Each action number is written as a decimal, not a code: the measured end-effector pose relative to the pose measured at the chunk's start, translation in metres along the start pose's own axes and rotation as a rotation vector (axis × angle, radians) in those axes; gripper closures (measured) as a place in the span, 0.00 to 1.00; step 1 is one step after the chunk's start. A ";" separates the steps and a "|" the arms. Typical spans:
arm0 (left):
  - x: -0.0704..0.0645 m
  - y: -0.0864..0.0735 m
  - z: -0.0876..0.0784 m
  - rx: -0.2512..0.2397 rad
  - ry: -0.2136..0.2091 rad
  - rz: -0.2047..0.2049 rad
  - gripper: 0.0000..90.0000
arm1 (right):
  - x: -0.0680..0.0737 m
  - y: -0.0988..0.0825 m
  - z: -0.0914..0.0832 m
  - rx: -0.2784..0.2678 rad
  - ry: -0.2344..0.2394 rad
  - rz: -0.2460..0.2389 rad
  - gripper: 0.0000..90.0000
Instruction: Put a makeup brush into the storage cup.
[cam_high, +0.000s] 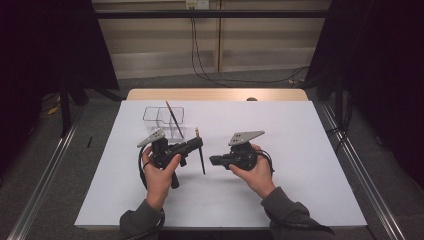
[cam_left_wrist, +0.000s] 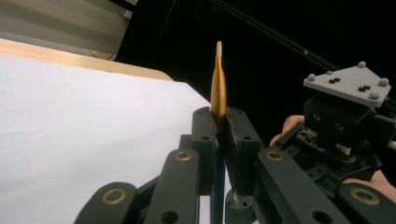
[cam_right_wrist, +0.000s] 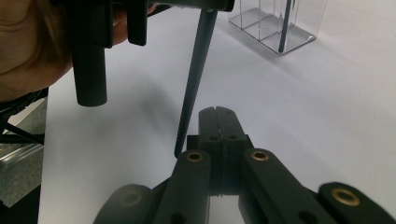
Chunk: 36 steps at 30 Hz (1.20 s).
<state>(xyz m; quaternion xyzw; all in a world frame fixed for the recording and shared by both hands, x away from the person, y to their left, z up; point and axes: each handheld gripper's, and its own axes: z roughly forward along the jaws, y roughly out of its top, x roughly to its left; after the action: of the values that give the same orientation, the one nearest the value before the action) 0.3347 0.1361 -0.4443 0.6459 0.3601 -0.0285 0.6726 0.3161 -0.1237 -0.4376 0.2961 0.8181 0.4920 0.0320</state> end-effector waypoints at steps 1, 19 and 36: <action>0.000 0.000 0.000 0.002 -0.001 -0.001 0.93 | 0.000 0.000 0.000 -0.002 0.005 0.002 1.00; -0.005 0.005 -0.002 0.035 0.014 0.049 0.93 | -0.008 -0.004 -0.012 -0.070 -0.052 0.018 0.52; -0.005 0.009 -0.006 0.043 0.038 0.076 0.93 | -0.017 -0.014 -0.029 -0.074 -0.084 -0.002 0.23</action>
<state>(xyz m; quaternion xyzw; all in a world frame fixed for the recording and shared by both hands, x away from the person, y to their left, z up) 0.3333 0.1406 -0.4335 0.6737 0.3474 0.0016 0.6522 0.3142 -0.1600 -0.4383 0.3144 0.7975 0.5090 0.0779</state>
